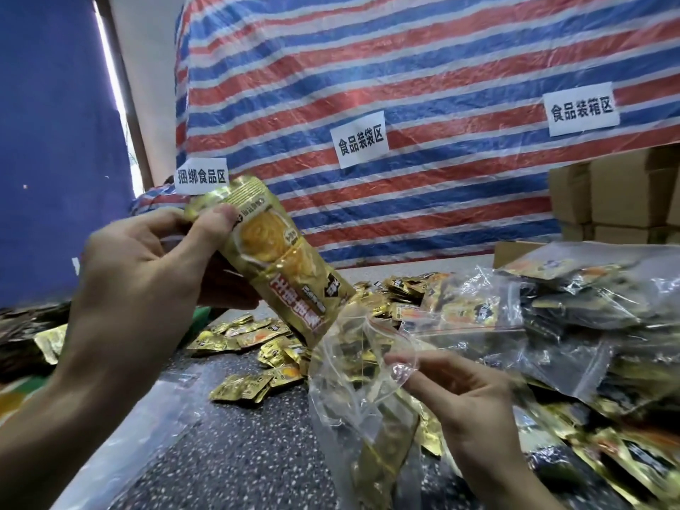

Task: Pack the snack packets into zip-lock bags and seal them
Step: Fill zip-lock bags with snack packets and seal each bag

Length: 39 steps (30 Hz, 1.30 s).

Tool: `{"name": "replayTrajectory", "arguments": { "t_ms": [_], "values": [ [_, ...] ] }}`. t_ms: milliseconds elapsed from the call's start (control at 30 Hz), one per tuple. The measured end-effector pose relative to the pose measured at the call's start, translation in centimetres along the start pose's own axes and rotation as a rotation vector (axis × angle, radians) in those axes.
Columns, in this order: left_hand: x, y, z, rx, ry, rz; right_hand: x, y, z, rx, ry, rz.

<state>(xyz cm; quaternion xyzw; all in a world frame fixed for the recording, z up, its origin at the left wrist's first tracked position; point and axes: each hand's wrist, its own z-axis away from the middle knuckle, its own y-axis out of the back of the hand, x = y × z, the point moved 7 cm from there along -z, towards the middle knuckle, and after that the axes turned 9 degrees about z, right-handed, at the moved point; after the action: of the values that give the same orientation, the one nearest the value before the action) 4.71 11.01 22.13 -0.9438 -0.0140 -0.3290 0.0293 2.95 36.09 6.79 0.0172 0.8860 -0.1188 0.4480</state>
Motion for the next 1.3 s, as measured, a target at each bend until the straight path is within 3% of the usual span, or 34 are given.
{"name": "replayTrajectory", "arguments": {
  "t_ms": [233, 433, 533, 667, 867, 1000, 1067, 1167, 1300],
  "values": [
    [-0.2, -3.7, 2.0, -0.079, 0.059, -0.025, 0.0, -0.3, 0.1, -0.060, 0.033, -0.008],
    [-0.8, -6.2, 4.1, -0.134, -0.092, -0.458, 0.4, 0.3, -0.1, -0.006, 0.059, -0.084],
    [-2.7, -6.4, 4.4, -0.161, -0.038, -0.569, 0.3, 0.4, -0.2, -0.007, 0.070, -0.059],
    [-5.5, -7.5, 5.5, -0.416, 0.047, -0.597, 1.0, -0.3, -0.3, -0.115, -0.003, 0.039],
    [-7.1, -6.5, 7.3, -0.835, 0.088, -0.705, 2.2, -1.6, 0.1, -0.295, -0.171, -0.158],
    [-6.6, -6.1, 7.9, -1.037, -0.037, -0.828, 2.4, -2.0, 0.2, -0.363, -0.207, -0.247],
    [-6.1, -5.8, 7.4, -1.004, 0.007, -0.686, 2.4, -1.9, 0.0, -0.364, -0.211, -0.241],
    [-5.5, -4.4, 5.4, -0.805, 0.110, -0.437, 2.8, -1.4, -0.4, -0.354, -0.208, -0.112],
    [-5.2, -2.8, 3.0, -0.660, 0.061, -0.389, 3.5, -1.0, -0.4, -0.408, -0.286, 0.035]
  ]
}}
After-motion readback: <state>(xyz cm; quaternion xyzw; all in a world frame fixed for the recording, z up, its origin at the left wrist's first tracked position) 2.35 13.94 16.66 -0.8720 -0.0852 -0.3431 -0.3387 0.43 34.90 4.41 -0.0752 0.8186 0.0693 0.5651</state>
